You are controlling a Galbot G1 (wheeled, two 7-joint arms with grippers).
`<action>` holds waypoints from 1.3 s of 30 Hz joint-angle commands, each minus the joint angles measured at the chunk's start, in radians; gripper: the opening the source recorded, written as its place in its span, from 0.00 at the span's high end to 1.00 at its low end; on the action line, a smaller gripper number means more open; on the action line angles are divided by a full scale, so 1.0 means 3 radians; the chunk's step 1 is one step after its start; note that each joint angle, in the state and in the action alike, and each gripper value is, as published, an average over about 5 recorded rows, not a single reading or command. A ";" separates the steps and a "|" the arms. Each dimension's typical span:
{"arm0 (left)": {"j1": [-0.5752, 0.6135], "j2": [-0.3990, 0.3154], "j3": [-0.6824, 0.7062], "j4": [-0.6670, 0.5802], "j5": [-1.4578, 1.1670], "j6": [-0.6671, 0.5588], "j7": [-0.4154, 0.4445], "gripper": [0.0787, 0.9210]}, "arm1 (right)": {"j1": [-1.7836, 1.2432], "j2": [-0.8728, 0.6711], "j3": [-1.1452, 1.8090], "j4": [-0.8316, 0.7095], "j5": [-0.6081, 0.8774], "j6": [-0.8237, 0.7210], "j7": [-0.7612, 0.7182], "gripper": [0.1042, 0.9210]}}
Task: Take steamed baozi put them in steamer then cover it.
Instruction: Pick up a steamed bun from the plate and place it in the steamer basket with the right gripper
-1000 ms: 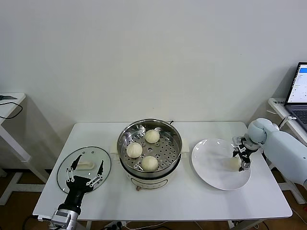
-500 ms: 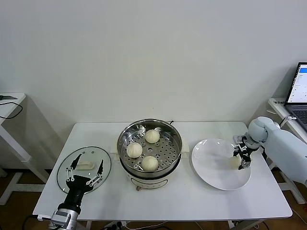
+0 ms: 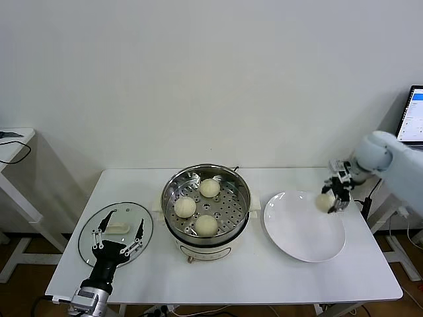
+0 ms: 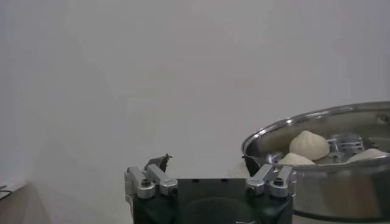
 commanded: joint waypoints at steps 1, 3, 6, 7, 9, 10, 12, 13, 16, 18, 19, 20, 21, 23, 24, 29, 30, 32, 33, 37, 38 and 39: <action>0.0004 0.0023 -0.0003 -0.0005 0.0001 -0.0015 0.0001 0.12 | 0.1648 -0.0206 -0.1517 0.1104 0.1255 -0.0647 0.0184 0.29; 0.0000 0.0028 0.0002 -0.0007 0.0000 -0.0017 -0.0002 0.12 | 0.1827 -0.0131 -0.1643 0.1268 0.1439 -0.0784 0.0276 0.29; -0.0009 0.0034 0.0014 -0.0005 0.0000 -0.0019 -0.0006 0.12 | 0.2031 0.0029 -0.1748 0.1437 0.1685 -0.0941 0.0393 0.29; -0.0013 0.0036 0.0017 -0.0005 0.0000 -0.0020 -0.0007 0.12 | 0.2076 0.0087 -0.1766 0.1472 0.1750 -0.0984 0.0423 0.29; -0.0020 0.0044 0.0017 -0.0004 -0.0001 -0.0019 -0.0008 0.12 | 0.2145 0.0216 -0.1793 0.1521 0.1873 -0.1061 0.0483 0.29; -0.0024 0.0050 0.0014 -0.0004 -0.0004 -0.0018 -0.0009 0.12 | 0.2165 0.0290 -0.1799 0.1536 0.1928 -0.1102 0.0514 0.29; -0.0032 0.0061 0.0006 -0.0004 -0.0011 -0.0016 -0.0011 0.12 | 0.2169 0.0442 -0.1797 0.1536 0.1998 -0.1164 0.0559 0.29; -0.0037 0.0065 0.0001 -0.0004 -0.0015 -0.0015 -0.0012 0.12 | 0.2156 0.0537 -0.1789 0.1524 0.2024 -0.1198 0.0581 0.29; -0.0048 0.0065 -0.0013 0.0000 -0.0026 -0.0014 -0.0013 0.12 | 0.2048 0.0825 -0.1725 0.1435 0.2060 -0.1273 0.0629 0.29; -0.0053 0.0061 -0.0018 0.0008 -0.0030 -0.0014 -0.0013 0.12 | 0.1955 0.1000 -0.1670 0.1350 0.2067 -0.1307 0.0652 0.29; -0.0056 0.0061 -0.0020 0.0013 -0.0031 -0.0014 -0.0013 0.12 | 0.1911 0.1084 -0.1650 0.1305 0.2065 -0.1316 0.0657 0.29; -0.0060 0.0060 -0.0023 0.0017 -0.0032 -0.0013 -0.0013 0.12 | 0.1861 0.1166 -0.1630 0.1251 0.2062 -0.1325 0.0662 0.28; -0.0063 0.0060 -0.0027 0.0020 -0.0035 -0.0012 -0.0013 0.12 | 0.1815 0.1242 -0.1613 0.1199 0.2051 -0.1326 0.0666 0.28; -0.0074 0.0063 -0.0041 0.0025 -0.0047 -0.0007 -0.0016 0.12 | 0.1714 0.1384 -0.1576 0.1089 0.2015 -0.1324 0.0670 0.28; -0.0080 0.0064 -0.0049 0.0029 -0.0055 -0.0003 -0.0017 0.12 | 0.1663 0.1448 -0.1557 0.1031 0.1996 -0.1324 0.0672 0.28; -0.0109 0.0073 -0.0084 0.0070 -0.0081 0.0009 -0.0019 0.12 | 0.1422 0.1693 -0.1492 0.0789 0.1862 -0.1319 0.0671 0.28; -0.0113 0.0074 -0.0089 0.0080 -0.0084 0.0009 -0.0019 0.12 | 0.1371 0.1727 -0.1477 0.0737 0.1833 -0.1315 0.0667 0.28; -0.0122 0.0076 -0.0097 0.0097 -0.0089 0.0010 -0.0017 0.12 | 0.1260 0.1790 -0.1444 0.0619 0.1760 -0.1302 0.0658 0.28; -0.0126 0.0077 -0.0101 0.0104 -0.0093 0.0010 -0.0017 0.12 | 0.1213 0.1814 -0.1432 0.0568 0.1730 -0.1295 0.0654 0.28; -0.0147 0.0086 -0.0117 0.0122 -0.0115 0.0018 -0.0015 0.12 | 0.1053 0.1892 -0.1403 0.0401 0.1596 -0.1266 0.0632 0.28; -0.0153 0.0088 -0.0122 0.0126 -0.0122 0.0021 -0.0014 0.12 | 0.1022 0.1904 -0.1399 0.0366 0.1560 -0.1258 0.0623 0.28; -0.0158 0.0090 -0.0126 0.0131 -0.0129 0.0022 -0.0014 0.12 | 0.1000 0.1910 -0.1396 0.0331 0.1527 -0.1248 0.0614 0.28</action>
